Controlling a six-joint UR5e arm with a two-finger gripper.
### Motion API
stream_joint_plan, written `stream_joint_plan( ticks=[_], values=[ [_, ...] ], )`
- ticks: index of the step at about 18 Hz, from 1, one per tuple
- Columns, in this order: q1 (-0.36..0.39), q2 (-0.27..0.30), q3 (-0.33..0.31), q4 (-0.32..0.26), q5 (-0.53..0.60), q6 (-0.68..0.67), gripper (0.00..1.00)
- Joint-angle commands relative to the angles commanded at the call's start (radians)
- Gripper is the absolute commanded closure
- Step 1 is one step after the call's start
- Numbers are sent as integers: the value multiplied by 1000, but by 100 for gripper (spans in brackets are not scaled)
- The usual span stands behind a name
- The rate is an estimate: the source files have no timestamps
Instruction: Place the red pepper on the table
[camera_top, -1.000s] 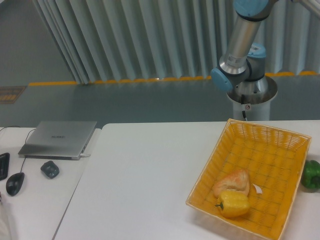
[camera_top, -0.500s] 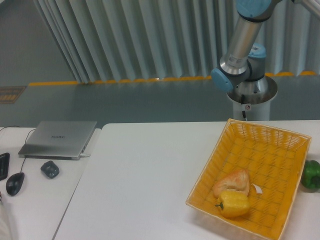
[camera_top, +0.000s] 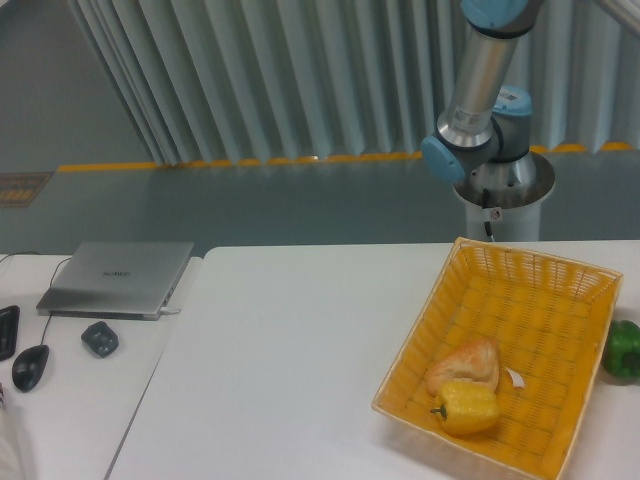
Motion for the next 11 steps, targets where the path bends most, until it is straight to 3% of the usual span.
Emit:
stream_joint_plan(
  ticks=[2,6,11],
  values=[
    [-48,29,17,-37,9,-20,0],
    [-65,28,87,-174,8,-11,0],
    [-111,20,139,-193,9,130,0]
  ],
)
